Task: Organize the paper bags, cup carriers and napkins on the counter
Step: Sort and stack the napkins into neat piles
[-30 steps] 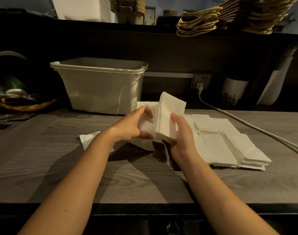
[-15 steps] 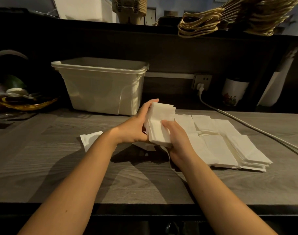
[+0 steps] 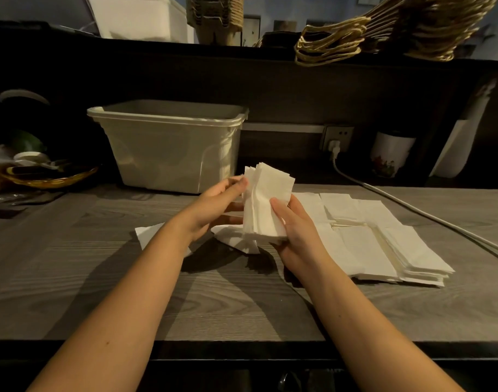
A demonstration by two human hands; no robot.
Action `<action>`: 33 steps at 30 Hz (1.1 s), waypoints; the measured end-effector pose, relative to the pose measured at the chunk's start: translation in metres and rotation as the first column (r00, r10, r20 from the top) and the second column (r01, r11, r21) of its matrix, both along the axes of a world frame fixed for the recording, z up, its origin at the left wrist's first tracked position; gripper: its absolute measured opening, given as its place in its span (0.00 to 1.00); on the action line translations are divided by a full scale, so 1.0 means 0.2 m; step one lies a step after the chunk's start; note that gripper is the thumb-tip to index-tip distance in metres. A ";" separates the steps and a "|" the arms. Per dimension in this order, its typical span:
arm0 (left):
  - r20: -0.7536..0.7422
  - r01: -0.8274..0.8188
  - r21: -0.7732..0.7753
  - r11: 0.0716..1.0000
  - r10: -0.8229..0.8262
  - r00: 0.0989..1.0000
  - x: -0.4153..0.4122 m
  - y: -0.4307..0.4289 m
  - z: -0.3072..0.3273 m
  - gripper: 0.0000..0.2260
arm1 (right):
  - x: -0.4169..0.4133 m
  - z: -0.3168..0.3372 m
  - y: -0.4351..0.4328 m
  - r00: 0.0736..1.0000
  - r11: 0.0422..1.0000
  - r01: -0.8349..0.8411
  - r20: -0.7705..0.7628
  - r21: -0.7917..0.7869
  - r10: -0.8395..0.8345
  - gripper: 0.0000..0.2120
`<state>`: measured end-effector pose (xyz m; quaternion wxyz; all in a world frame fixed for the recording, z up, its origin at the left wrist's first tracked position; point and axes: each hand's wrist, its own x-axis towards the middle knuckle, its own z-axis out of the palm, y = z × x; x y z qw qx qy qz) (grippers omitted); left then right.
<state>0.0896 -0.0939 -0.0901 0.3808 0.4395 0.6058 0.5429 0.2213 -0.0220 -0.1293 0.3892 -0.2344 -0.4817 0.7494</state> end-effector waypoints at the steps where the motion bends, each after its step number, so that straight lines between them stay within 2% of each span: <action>1: -0.003 -0.023 -0.013 1.000 0.023 1.000 0.01 0.01 -0.01 0.18 | 0.00 0.00 0.00 1.000 1.000 -0.012 -0.006 -0.017 0.011 0.13; 3: -0.028 -0.051 -0.008 0.999 0.050 0.998 0.01 0.02 -0.02 0.19 | 0.01 0.00 0.00 0.999 0.997 -0.045 -0.031 -0.063 0.043 0.11; 6: -0.062 -0.062 0.048 0.997 0.065 0.996 0.03 0.02 -0.01 0.06 | 0.01 0.00 0.00 0.998 0.991 -0.051 -0.046 -0.120 0.046 0.13; 9: -0.085 -0.064 0.070 0.995 0.070 0.994 0.02 0.03 -0.02 0.07 | 0.01 0.00 0.00 0.997 0.986 -0.051 -0.057 -0.162 0.042 0.16; 16: -0.035 -0.057 0.095 0.994 0.061 0.998 0.02 0.04 -0.01 0.07 | 0.02 0.02 0.00 0.993 0.978 -0.019 -0.118 -0.207 -0.006 0.14; 20: -0.026 -0.056 0.086 0.995 0.059 0.998 0.02 0.04 -0.02 0.08 | 0.03 0.02 -0.01 0.990 0.975 0.000 -0.136 -0.222 -0.031 0.08; 24: 0.081 -0.087 0.086 0.992 0.080 0.994 0.01 0.04 -0.01 0.08 | 0.02 0.01 0.00 0.986 0.968 0.004 -0.163 -0.252 -0.046 0.08; 28: 0.254 -0.143 0.094 0.985 0.115 0.960 0.01 0.05 -0.01 0.07 | 0.02 0.01 0.00 0.982 0.958 0.006 -0.181 -0.287 -0.060 0.08; 33: 0.383 -0.195 0.088 0.977 0.148 0.912 0.00 0.04 0.00 0.09 | 0.02 0.01 0.01 0.981 0.970 0.042 -0.174 -0.239 -0.085 0.07</action>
